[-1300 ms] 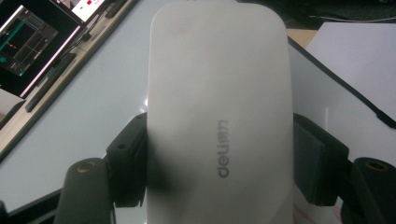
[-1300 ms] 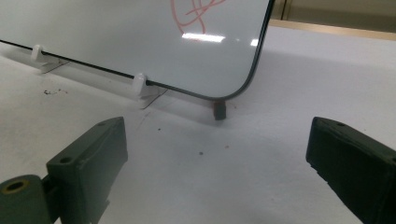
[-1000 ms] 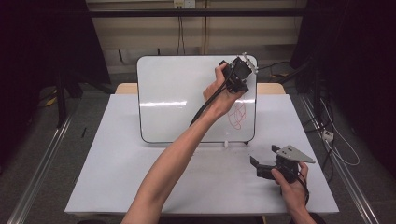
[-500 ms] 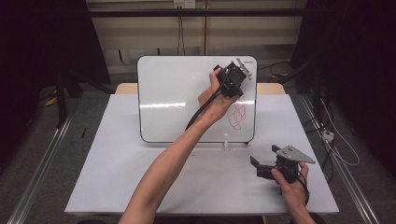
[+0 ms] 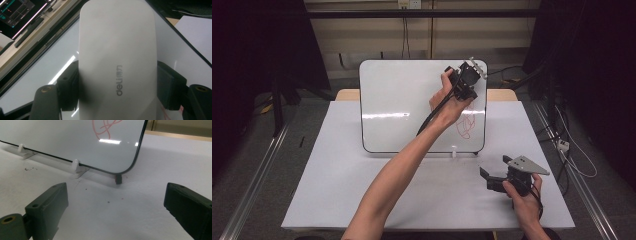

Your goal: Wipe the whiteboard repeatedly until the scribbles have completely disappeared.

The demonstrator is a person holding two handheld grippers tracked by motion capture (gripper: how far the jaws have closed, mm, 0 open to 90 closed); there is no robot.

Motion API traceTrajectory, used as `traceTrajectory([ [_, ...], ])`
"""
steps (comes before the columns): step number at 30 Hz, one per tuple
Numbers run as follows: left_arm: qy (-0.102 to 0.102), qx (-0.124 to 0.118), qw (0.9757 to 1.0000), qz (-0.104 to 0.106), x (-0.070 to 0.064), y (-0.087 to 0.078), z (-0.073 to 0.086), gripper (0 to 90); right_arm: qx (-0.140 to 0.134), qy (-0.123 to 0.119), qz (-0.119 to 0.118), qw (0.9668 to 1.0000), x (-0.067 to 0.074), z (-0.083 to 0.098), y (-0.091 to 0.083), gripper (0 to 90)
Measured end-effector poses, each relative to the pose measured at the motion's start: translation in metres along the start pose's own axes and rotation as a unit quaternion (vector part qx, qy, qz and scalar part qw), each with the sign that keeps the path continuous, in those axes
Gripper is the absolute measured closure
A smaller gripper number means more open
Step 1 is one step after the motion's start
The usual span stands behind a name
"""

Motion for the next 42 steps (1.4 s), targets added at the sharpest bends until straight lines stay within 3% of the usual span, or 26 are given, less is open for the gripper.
traceTrajectory([
  [3, 0.007, 0.001, 1.0, -0.003, -0.001, -0.001, 0.001, 31.2, 0.0, -0.001, 0.0, 1.0, 0.0, 0.0, 0.0, 5.6],
  [8, 0.041, -0.004, 0.9991, 0.003, -0.009, -0.002, 0.003, 31.2, 0.001, -0.001, 0.001, 1.0, 0.0, 0.0, 0.001, 5.7],
  [9, 0.056, 0.002, 0.9984, 0.002, -0.009, -0.003, 0.006, 31.3, 0.0, -0.001, 0.001, 1.0, 0.0, 0.0, 0.001, 5.6],
  [17, 0.068, -0.025, 0.9971, 0.024, -0.035, -0.005, 0.019, 31.3, 0.001, -0.002, 0.002, 1.0, 0.0, 0.0, 0.001, 5.6],
  [18, 0.078, -0.025, 0.9964, 0.021, -0.035, -0.006, 0.021, 31.3, 0.001, -0.002, 0.002, 1.0, 0.0, 0.0, 0.001, 5.6],
  [24, 0.088, -0.036, 0.9949, 0.034, -0.049, -0.009, 0.032, 31.3, 0.0, -0.002, 0.002, 1.0, 0.0, 0.0, 0.001, 5.6],
  [26, 0.103, -0.031, 0.9936, 0.035, -0.054, -0.012, 0.037, 31.3, 0.0, -0.002, 0.002, 1.0, 0.0, 0.0, 0.001, 5.6],
  [32, 0.098, -0.051, 0.993, 0.039, -0.064, -0.015, 0.045, 31.3, 0.001, -0.003, 0.003, 1.0, 0.0, 0.0, 0.001, 5.6],
  [39, 0.1, -0.039, 0.9928, 0.054, -0.06, -0.014, 0.043, 31.2, 0.001, -0.003, 0.002, 1.0, 0.0, 0.0, 0.001, 5.6],
  [42, 0.106, -0.032, 0.9926, 0.05, -0.056, -0.013, 0.041, 31.2, 0.001, -0.003, 0.001, 1.0, 0.0, 0.0, 0.001, 5.6],
])
Point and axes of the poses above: each handheld gripper's, and its own axes: y roughly forward along the jaws, z roughly out of its underside, x roughly to its left, the point moved 10 cm from there along y, roughly forward along the jaws, and after that the axes turned 7 degrees about -x, right-handed, at the moved point
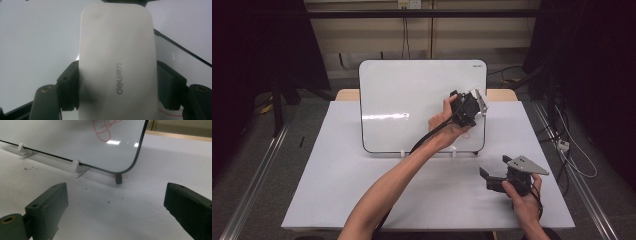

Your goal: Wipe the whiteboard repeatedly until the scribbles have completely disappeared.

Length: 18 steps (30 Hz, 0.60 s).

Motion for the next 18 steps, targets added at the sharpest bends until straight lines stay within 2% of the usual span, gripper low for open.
traceTrajectory([
  [3, -0.006, 0.002, 1.0, -0.001, 0.007, 0.001, -0.004, 31.2, 0.0, 0.0, 0.0, 1.0, 0.0, 0.0, 0.0, 5.7],
  [4, -0.014, -0.001, 0.9999, -0.001, 0.009, 0.001, -0.005, 31.2, 0.0, 0.001, 0.0, 1.0, 0.0, 0.0, 0.0, 5.6],
  [6, -0.004, 0.005, 1.0, 0.001, 0.011, 0.001, -0.005, 31.2, 0.0, 0.001, 0.0, 1.0, 0.0, 0.0, 0.0, 5.7],
  [8, -0.006, -0.002, 1.0, 0.002, 0.011, 0.001, -0.005, 31.2, -0.001, 0.0, 0.0, 1.0, 0.0, 0.0, 0.0, 5.6],
  [9, -0.004, -0.003, 1.0, 0.0, 0.01, 0.001, -0.005, 31.2, -0.001, 0.001, 0.0, 1.0, 0.0, 0.0, -0.001, 5.6],
  [11, 0.013, -0.005, 0.9999, -0.008, 0.005, -0.001, -0.003, 31.2, 0.001, 0.001, 0.0, 1.0, 0.0, 0.0, -0.001, 5.6],
  [13, 0.013, -0.008, 0.9999, -0.007, 0.001, -0.003, 0.001, 31.3, -0.001, 0.001, 0.0, 1.0, 0.0, 0.0, -0.001, 5.6],
  [18, 0.03, -0.006, 0.9995, 0.004, -0.007, -0.01, 0.016, 31.3, 0.0, 0.002, 0.0, 1.0, 0.0, 0.0, -0.001, 5.6],
])
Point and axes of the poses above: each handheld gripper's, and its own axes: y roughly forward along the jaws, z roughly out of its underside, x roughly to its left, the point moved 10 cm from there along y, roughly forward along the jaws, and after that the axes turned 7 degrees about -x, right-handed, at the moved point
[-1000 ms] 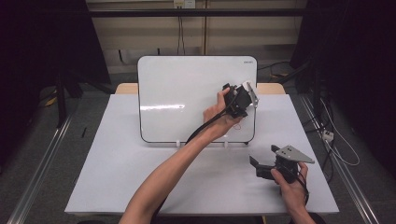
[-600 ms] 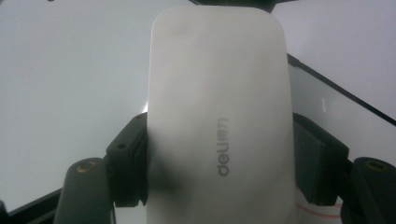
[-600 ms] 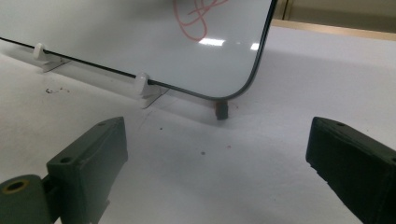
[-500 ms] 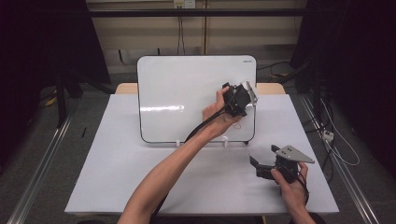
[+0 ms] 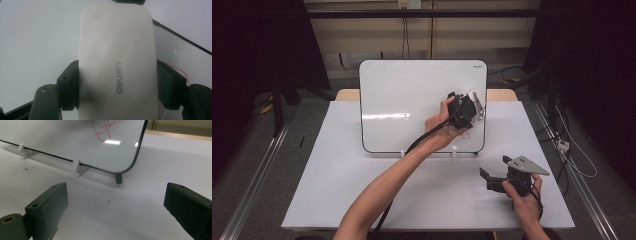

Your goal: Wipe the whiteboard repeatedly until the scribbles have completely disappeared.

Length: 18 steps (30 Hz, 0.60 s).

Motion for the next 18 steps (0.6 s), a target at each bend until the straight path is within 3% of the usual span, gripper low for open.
traceTrajectory([
  [5, -0.003, -0.003, 0.9999, 0.011, -0.008, -0.005, 0.01, 31.3, 0.0, 0.0, 0.001, 1.0, 0.0, 0.0, 0.0, 5.6],
  [18, 0.036, 0.012, 0.9989, 0.026, -0.05, -0.012, 0.026, 31.3, 0.001, -0.002, 0.002, 1.0, 0.001, 0.0, 0.002, 5.6],
])
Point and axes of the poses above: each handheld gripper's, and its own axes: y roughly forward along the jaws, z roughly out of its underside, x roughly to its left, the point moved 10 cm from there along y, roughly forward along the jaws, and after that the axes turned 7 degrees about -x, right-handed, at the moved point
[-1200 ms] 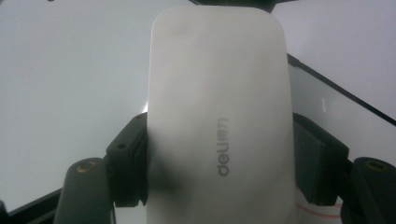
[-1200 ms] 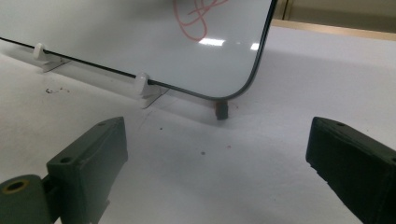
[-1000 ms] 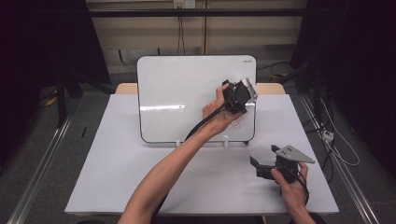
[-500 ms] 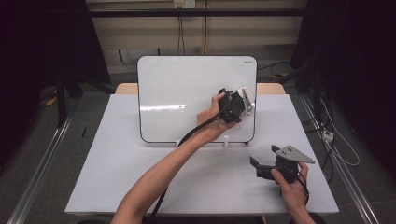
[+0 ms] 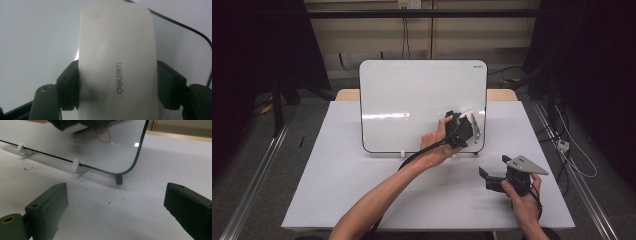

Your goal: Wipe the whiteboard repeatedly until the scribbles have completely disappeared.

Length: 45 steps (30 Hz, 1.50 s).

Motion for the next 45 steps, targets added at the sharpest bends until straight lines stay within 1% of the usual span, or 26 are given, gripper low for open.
traceTrajectory([
  [2, 0.0, -0.003, 1.0, -0.005, -0.001, 0.0, 0.0, 31.3, 0.0, 0.0, 0.0, 1.0, 0.0, 0.0, 0.0, 5.6],
  [3, -0.005, -0.003, 1.0, -0.007, -0.001, 0.0, 0.0, 31.3, 0.0, 0.0, 0.0, 1.0, 0.0, 0.0, 0.0, 5.6],
  [6, -0.01, 0.001, 0.9998, -0.017, -0.002, 0.0, -0.001, 31.3, 0.0, -0.001, 0.001, 1.0, 0.0, 0.0, 0.0, 5.6],
  [7, -0.015, -0.002, 0.9997, -0.017, -0.001, 0.001, -0.001, 31.3, 0.0, -0.002, 0.001, 1.0, -0.001, 0.0, 0.0, 5.6],
  [9, -0.024, 0.002, 0.9996, -0.014, 0.002, 0.003, -0.002, 31.3, 0.0, -0.002, 0.001, 1.0, 0.0, 0.0, 0.0, 5.7],
  [11, -0.023, 0.0, 0.9996, -0.014, 0.005, 0.003, -0.005, 31.3, 0.0, -0.003, 0.0, 1.0, 0.0, 0.0, 0.0, 5.6],
  [13, -0.025, 0.001, 0.9996, -0.012, 0.009, 0.005, -0.007, 31.3, 0.0, -0.003, 0.0, 1.0, 0.0, 0.0, 0.0, 5.6],
  [16, -0.029, -0.001, 0.9994, -0.015, 0.021, 0.005, -0.011, 31.3, 0.0, -0.002, 0.001, 1.0, -0.001, 0.0, 0.0, 5.6],
  [20, -0.046, 0.001, 0.9986, -0.024, 0.039, 0.004, -0.013, 31.2, -0.001, -0.001, 0.001, 1.0, -0.001, 0.0, 0.0, 5.6],
  [21, -0.049, 0.002, 0.9985, -0.024, 0.042, 0.003, -0.012, 31.3, -0.001, -0.001, 0.0, 1.0, -0.001, 0.0, 0.0, 5.6],
  [22, -0.047, 0.002, 0.9985, -0.026, 0.045, 0.002, -0.012, 31.3, -0.001, -0.001, -0.001, 1.0, -0.001, 0.0, 0.0, 5.6],
  [23, -0.049, 0.001, 0.9985, -0.022, 0.046, 0.001, -0.011, 31.3, 0.0, -0.002, 0.0, 1.0, -0.001, 0.0, 0.0, 5.6],
  [24, -0.045, 0.001, 0.9987, -0.025, 0.046, 0.0, -0.01, 31.3, 0.001, -0.001, 0.0, 1.0, -0.001, 0.001, 0.0, 5.6],
  [25, -0.039, 0.0, 0.9987, -0.032, 0.044, 0.0, -0.009, 31.3, 0.0, -0.002, 0.0, 1.0, -0.001, 0.0, 0.001, 5.6],
  [26, -0.03, 0.0, 0.999, -0.032, 0.042, 0.0, -0.009, 31.3, 0.0, -0.001, 0.001, 1.0, -0.001, 0.0, 0.0, 5.7],
  [27, -0.034, 0.001, 0.999, -0.029, 0.039, 0.0, -0.008, 31.3, 0.0, -0.002, 0.001, 1.0, -0.001, 0.0, 0.0, 5.7],
  [29, -0.03, 0.004, 0.9992, -0.028, 0.038, -0.001, -0.005, 31.3, 0.0, -0.001, 0.0, 1.0, 0.0, 0.0, 0.0, 5.6],
  [30, -0.031, 0.004, 0.9992, -0.023, 0.035, -0.001, -0.004, 31.3, -0.001, -0.001, 0.001, 1.0, 0.0, 0.0, 0.0, 5.6],
  [31, -0.024, 0.006, 0.9994, -0.024, 0.033, -0.002, -0.003, 31.3, 0.0, -0.002, 0.001, 1.0, 0.0, 0.0, 0.0, 5.6],
  [34, -0.015, 0.008, 0.9996, -0.021, 0.025, -0.002, 0.0, 31.4, 0.0, -0.002, 0.001, 1.0, 0.0, 0.0, 0.0, 5.6],
  [35, -0.014, 0.009, 0.9997, -0.019, 0.022, -0.001, 0.0, 31.3, 0.001, -0.002, 0.001, 1.0, 0.0, 0.0, 0.0, 5.6],
  [39, 0.006, 0.019, 0.9997, -0.014, 0.013, -0.002, 0.002, 31.3, 0.0, -0.002, 0.001, 1.0, 0.0, 0.0, 0.0, 5.7],
  [40, 0.003, 0.02, 0.9996, -0.017, 0.012, -0.001, 0.001, 31.3, 0.0, -0.002, 0.001, 1.0, 0.0, 0.0, 0.0, 5.7],
  [41, -0.002, 0.018, 0.9997, -0.014, 0.01, 0.0, 0.001, 31.3, 0.0, -0.003, 0.001, 1.0, 0.0, 0.0, 0.0, 5.7],
  [44, 0.012, 0.024, 0.9996, -0.006, 0.0, 0.001, 0.0, 31.3, 0.001, -0.002, 0.001, 1.0, 0.0, 0.0, 0.0, 5.7],
  [45, 0.012, 0.022, 0.9997, -0.005, -0.004, 0.002, -0.001, 31.3, 0.0, -0.003, 0.001, 1.0, 0.0, 0.0, 0.0, 5.6],
])
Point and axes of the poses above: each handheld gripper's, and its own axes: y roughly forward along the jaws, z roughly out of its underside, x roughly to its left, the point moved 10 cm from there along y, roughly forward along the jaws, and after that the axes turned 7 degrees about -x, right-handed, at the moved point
